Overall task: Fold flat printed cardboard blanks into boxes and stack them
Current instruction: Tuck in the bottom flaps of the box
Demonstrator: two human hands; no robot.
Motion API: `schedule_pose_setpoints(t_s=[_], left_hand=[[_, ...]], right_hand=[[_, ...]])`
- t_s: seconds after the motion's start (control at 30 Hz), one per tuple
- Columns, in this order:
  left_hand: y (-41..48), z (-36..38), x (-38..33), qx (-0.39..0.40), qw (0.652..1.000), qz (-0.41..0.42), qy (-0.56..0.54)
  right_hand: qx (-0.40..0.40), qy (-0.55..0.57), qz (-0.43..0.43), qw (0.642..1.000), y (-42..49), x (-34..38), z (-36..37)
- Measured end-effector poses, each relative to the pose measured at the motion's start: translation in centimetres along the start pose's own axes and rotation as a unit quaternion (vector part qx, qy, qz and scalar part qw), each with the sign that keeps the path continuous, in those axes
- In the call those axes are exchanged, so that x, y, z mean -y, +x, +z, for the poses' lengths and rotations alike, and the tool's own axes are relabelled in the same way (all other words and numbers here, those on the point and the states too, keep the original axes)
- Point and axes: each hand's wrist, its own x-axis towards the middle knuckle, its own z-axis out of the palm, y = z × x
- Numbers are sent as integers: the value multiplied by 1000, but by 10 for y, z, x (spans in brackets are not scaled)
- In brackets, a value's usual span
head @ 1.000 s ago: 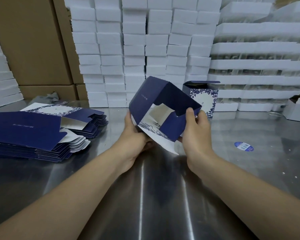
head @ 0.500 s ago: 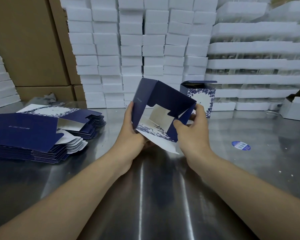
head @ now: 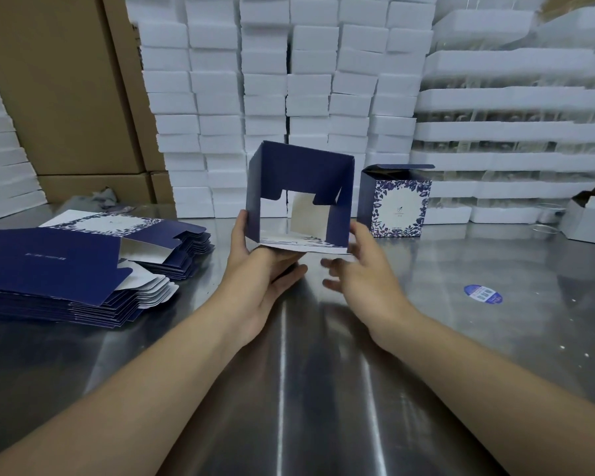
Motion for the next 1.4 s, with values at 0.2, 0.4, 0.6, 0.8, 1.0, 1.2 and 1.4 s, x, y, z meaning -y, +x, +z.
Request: schedule_pose_setpoints(t_s=[0.2, 0.4, 0.6, 0.8, 1.0, 1.2, 1.4], left_hand=[[-7, 3, -5, 40, 997, -16, 68], [-11, 3, -11, 99, 987, -73, 106], [-17, 13, -12, 39, 991, -69, 110], [-17, 13, -11, 20, 996, -59, 68], [-12, 9, -6, -20, 997, -28, 63], [-9, 6, -5, -56, 997, -10, 59], [-12, 12, -3, -55, 992, -48, 99]], right_hand=[[99, 66, 44, 992, -4, 2, -5], [-23, 86, 16, 996, -7, 11, -4], [-81, 79, 11, 994, -12, 10, 3], [-31, 149, 41, 988, -9, 11, 3], [-48, 131, 147, 979, -7, 8, 6], [16, 54, 173, 983, -8, 9, 7], [-79, 67, 119, 987, -7, 10, 9]])
